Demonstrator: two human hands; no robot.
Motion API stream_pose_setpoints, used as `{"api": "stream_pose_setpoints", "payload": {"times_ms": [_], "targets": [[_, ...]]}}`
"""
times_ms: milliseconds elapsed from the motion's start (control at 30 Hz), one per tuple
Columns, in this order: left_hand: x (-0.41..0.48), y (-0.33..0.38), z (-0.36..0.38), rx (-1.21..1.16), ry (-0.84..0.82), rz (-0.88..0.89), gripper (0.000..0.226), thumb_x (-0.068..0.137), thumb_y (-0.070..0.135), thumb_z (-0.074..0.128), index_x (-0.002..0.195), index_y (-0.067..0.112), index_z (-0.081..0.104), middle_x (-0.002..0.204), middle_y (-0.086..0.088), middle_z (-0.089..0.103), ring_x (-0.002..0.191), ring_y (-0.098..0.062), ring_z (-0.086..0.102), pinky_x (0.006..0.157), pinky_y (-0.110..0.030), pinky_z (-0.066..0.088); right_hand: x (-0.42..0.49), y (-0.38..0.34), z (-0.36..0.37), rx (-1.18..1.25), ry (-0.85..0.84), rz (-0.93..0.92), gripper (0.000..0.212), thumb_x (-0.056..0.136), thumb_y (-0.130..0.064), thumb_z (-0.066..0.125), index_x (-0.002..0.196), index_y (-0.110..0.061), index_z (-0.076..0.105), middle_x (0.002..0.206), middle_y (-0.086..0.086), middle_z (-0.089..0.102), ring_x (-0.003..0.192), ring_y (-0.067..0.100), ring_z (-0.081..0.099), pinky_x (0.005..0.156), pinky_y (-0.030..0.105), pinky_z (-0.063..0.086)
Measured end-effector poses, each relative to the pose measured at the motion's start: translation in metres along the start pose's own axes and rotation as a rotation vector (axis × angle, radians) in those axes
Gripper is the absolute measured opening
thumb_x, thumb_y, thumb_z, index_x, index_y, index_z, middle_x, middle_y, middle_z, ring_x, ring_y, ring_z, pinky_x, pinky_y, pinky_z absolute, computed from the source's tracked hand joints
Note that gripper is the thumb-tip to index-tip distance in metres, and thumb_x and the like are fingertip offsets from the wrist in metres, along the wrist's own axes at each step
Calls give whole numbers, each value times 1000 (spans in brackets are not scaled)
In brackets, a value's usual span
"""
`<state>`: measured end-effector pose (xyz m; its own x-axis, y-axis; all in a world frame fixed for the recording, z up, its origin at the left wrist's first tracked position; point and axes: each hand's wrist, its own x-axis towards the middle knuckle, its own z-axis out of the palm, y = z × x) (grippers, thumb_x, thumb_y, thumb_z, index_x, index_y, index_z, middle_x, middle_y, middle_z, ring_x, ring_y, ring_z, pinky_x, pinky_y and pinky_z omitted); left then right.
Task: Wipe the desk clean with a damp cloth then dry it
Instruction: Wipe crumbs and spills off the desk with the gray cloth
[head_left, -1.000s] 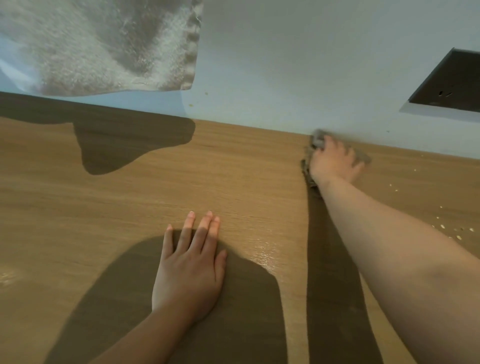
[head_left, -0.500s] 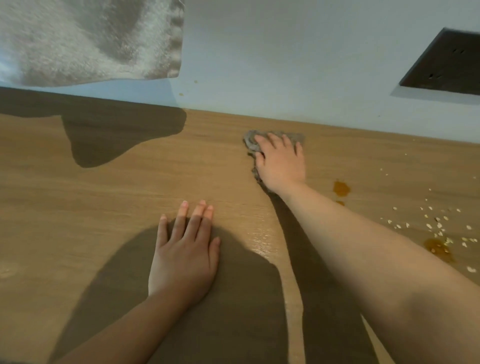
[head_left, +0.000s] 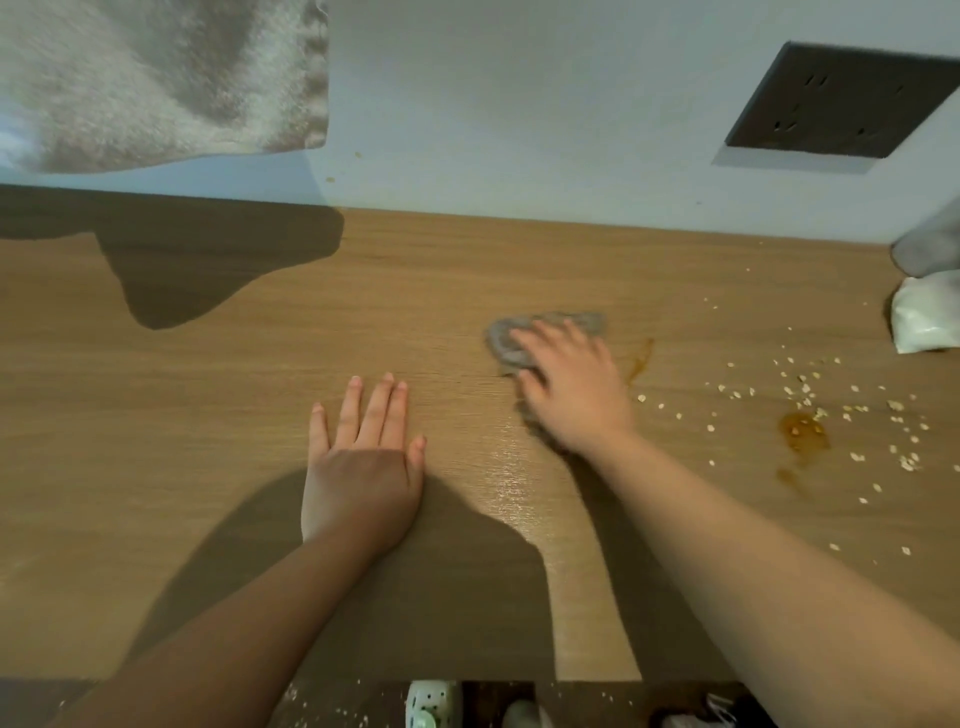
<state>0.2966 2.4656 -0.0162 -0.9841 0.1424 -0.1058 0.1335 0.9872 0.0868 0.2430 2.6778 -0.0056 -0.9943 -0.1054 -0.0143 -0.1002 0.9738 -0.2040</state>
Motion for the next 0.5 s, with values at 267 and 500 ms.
{"api": "stream_pose_setpoints", "payload": {"times_ms": [267,500], "targets": [[3,2,-3,14,-66,-27,58,97,41,8,148,21,-9,156,6,-12,142,-18,-16,115,-45,-5,-44,-35,7,43,87,181,53,90,-31,39,143,-25,35,152,2,29,142,26,15,114,40,4],[1,2,-2,25,-32,-15,57,97,40,10,149,20,-1,157,5,-4,143,-18,-9,115,-44,-2,-77,0,-4,23,28,153,49,98,-34,35,145,-34,24,155,-6,19,144,18,6,114,36,-5]]}}
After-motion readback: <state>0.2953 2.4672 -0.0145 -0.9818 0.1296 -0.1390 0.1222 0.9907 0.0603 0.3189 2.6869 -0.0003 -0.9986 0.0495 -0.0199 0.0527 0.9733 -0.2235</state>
